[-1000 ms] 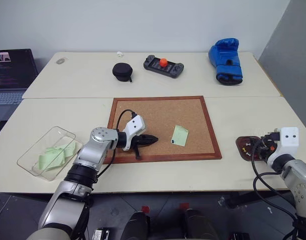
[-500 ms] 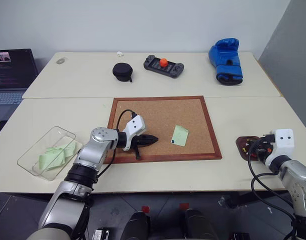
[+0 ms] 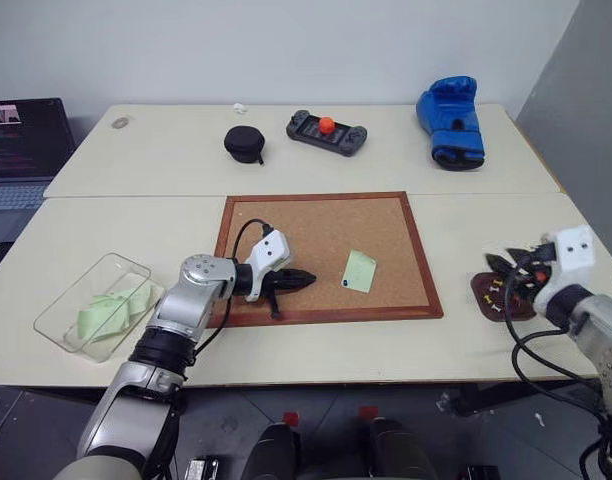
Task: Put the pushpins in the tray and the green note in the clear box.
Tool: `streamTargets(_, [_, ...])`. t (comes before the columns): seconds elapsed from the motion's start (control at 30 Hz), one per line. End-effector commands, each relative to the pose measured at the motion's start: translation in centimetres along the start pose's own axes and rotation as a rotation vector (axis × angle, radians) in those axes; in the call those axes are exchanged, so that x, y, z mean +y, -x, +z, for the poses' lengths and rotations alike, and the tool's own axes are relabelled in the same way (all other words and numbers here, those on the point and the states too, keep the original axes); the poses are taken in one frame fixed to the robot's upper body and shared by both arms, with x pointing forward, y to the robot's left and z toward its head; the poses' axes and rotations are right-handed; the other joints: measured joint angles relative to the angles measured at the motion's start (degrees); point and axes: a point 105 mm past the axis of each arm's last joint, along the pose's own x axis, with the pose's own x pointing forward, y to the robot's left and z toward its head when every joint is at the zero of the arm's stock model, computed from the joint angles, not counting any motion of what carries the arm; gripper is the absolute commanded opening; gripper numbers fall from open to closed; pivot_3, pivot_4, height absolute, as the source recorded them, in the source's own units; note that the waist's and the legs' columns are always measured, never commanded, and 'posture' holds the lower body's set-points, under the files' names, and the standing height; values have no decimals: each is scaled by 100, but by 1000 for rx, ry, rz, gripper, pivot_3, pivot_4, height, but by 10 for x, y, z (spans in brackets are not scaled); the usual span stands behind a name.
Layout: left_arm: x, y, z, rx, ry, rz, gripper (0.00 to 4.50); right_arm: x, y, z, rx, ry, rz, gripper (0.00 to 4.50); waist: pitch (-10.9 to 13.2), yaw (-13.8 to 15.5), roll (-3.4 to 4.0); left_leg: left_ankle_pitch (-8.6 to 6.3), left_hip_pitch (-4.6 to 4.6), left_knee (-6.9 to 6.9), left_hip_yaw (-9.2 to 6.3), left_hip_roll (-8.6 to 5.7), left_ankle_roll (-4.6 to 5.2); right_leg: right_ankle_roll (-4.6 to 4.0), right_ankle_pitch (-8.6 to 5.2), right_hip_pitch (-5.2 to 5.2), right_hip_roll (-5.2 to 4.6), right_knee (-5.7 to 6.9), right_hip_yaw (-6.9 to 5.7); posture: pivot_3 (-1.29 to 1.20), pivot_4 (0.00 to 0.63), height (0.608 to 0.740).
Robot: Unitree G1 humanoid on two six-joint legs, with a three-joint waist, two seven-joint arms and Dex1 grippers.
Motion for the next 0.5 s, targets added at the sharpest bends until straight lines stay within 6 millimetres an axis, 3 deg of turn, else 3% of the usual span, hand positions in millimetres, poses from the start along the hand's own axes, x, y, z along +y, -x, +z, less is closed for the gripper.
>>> streamTargets(0.03, [-2,-4,-8,43,5,-12,0,47,-18,-3,-17,160,253,2157,1,10,-1,0,-1,0,-2,0,0,0,0,1,0,-1,-2,0,150,740])
streamTargets(0.3, [-1,-1,-7,47,2,-6,0,101,-60,-8,-87,199,463,2157,2,5,-4,1,-3,3,-6,3,-1,0,1,-2,-4,0,-3,0,150,740])
streamTargets(0.5, [1,1,-6,52,0,-2,0,121,-75,-14,-106,209,549,2157,2,4,-4,1,-4,3,-14,2,-1,0,1,-3,-5,-1,-5,0,150,740])
